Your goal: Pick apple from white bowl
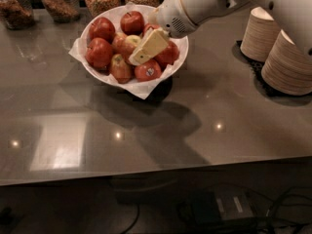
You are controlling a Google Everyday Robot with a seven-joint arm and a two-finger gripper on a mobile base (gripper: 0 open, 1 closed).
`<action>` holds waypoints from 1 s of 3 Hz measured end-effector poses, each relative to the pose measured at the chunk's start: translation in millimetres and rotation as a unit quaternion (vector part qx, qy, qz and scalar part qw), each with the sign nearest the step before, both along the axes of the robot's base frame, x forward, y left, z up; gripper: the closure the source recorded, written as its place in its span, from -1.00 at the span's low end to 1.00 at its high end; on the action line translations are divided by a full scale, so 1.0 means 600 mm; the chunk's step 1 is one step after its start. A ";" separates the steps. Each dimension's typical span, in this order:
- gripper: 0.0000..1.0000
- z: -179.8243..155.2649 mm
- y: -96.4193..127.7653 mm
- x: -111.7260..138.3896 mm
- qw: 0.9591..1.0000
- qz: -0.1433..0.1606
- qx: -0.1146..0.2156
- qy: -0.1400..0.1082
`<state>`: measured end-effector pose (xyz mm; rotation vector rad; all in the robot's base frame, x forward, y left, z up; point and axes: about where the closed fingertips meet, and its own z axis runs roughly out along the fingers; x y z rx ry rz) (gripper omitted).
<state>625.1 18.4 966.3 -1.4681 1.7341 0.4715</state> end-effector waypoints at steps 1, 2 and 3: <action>-0.50 -0.050 0.044 0.038 1.000 0.014 0.011 0.019; -0.48 -0.066 0.043 0.050 1.000 0.012 0.007 0.023; -0.46 -0.082 0.034 0.062 1.000 0.005 0.001 0.025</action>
Offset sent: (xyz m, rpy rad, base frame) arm 0.0244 0.0266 -0.0303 0.0313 0.0398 0.0268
